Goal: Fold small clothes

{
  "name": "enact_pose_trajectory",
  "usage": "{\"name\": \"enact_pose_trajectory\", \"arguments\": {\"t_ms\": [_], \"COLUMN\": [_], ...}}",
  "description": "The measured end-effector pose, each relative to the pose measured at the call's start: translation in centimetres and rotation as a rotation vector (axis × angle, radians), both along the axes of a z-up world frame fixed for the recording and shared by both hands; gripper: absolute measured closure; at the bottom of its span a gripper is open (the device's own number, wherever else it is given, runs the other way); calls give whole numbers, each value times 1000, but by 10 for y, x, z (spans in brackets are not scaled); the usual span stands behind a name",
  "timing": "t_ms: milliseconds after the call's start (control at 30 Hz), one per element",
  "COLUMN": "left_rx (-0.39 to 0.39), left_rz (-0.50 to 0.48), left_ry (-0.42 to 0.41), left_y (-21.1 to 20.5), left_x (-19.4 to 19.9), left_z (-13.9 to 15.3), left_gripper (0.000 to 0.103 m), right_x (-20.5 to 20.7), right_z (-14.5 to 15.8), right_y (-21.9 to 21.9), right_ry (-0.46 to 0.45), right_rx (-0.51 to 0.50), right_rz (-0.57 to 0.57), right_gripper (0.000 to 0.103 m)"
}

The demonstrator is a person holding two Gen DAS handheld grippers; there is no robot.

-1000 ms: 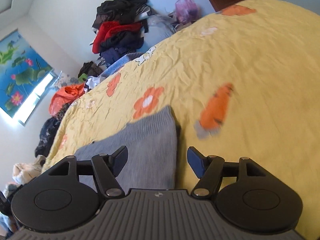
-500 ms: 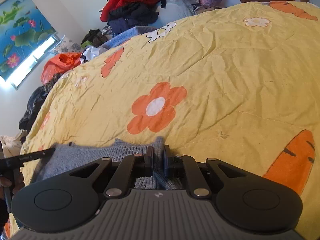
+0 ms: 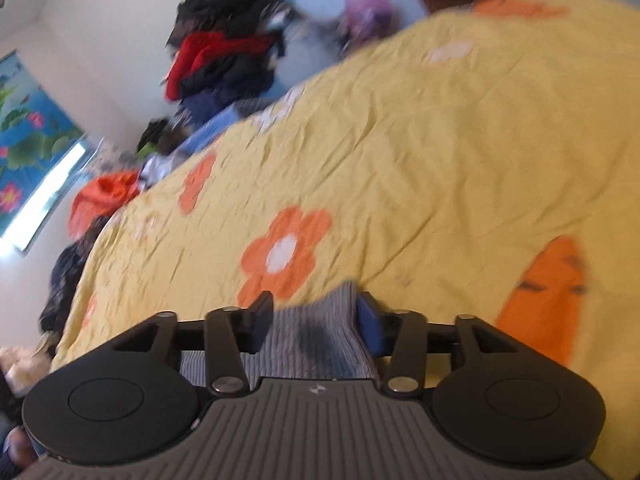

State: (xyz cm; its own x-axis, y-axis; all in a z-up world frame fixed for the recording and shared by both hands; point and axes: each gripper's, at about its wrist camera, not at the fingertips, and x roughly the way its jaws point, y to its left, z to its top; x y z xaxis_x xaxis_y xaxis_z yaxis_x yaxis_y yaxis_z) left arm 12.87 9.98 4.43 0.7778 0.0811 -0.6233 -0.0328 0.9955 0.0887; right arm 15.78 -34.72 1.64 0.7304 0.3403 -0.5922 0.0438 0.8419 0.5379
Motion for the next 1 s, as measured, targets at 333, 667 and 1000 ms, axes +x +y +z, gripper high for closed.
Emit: {"name": "enact_pose_trajectory", "arguments": {"t_ms": [333,667,1000], "left_rx": [-21,-60,-132], "left_rz": [-114,-143,-99], "left_ry": [33,29,-52], "left_y": [-80,-64,-59], "left_x": [-6,-4,-62], "left_z": [-26,-42,-3], "left_gripper": [23,15,16], "right_x": [-20,-10,-69], "right_z": [5,-21,19], "right_y": [101,95,117], "right_ry": [-107,-85,-179], "right_rx": [-336,-555,-426], "right_rz": [123,94,138], "right_gripper": [39,23,16]}}
